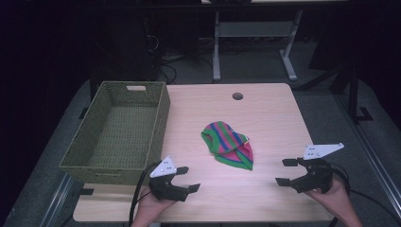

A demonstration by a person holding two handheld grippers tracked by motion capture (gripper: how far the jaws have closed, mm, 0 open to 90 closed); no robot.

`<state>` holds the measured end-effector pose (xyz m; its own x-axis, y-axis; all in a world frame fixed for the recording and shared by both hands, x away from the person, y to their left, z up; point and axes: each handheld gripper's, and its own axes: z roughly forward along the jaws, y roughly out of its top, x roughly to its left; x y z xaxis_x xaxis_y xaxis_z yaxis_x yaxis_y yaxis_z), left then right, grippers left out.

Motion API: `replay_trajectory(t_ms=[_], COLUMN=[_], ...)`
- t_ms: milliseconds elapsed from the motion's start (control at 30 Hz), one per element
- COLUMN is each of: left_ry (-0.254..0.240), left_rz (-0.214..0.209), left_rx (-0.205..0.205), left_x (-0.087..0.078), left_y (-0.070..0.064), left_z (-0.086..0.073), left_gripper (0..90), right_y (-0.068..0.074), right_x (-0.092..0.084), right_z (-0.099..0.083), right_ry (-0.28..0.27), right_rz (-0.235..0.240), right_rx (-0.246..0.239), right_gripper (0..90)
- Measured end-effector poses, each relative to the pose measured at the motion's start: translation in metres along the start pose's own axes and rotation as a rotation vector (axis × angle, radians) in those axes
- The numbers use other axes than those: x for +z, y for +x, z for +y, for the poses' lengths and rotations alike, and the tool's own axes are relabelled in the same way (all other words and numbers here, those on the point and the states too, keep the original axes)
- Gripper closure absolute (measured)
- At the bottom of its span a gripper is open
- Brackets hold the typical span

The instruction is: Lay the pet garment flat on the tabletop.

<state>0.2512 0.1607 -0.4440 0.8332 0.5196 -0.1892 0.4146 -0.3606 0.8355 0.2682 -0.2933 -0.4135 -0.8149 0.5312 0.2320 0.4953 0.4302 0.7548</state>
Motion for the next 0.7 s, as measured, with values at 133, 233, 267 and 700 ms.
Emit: replay_trajectory(t_ms=[133,233,267,700], left_ry=[-0.006,-0.002,-0.004,-0.005], left_rz=[-0.003,-0.003,-0.003,0.002], left_rx=[0.002,0.003,0.002,-0.002], left_x=[-0.001,-0.002,-0.002,-0.002], left_y=[-0.001,0.0,0.0,0.003], left_z=[0.001,0.001,0.001,0.001], left_gripper=[23.3,23.3,23.3,22.9], right_y=[-0.001,-0.002,-0.002,-0.01], right_x=[0.004,0.006,0.006,0.014], right_z=[0.009,0.012,0.014,0.039], right_ry=[0.01,0.019,0.024,0.06], right_rz=[0.015,0.022,0.024,0.059], right_rx=[-0.012,-0.011,-0.01,-0.023], right_gripper=[17.1,17.1,17.1,16.8])
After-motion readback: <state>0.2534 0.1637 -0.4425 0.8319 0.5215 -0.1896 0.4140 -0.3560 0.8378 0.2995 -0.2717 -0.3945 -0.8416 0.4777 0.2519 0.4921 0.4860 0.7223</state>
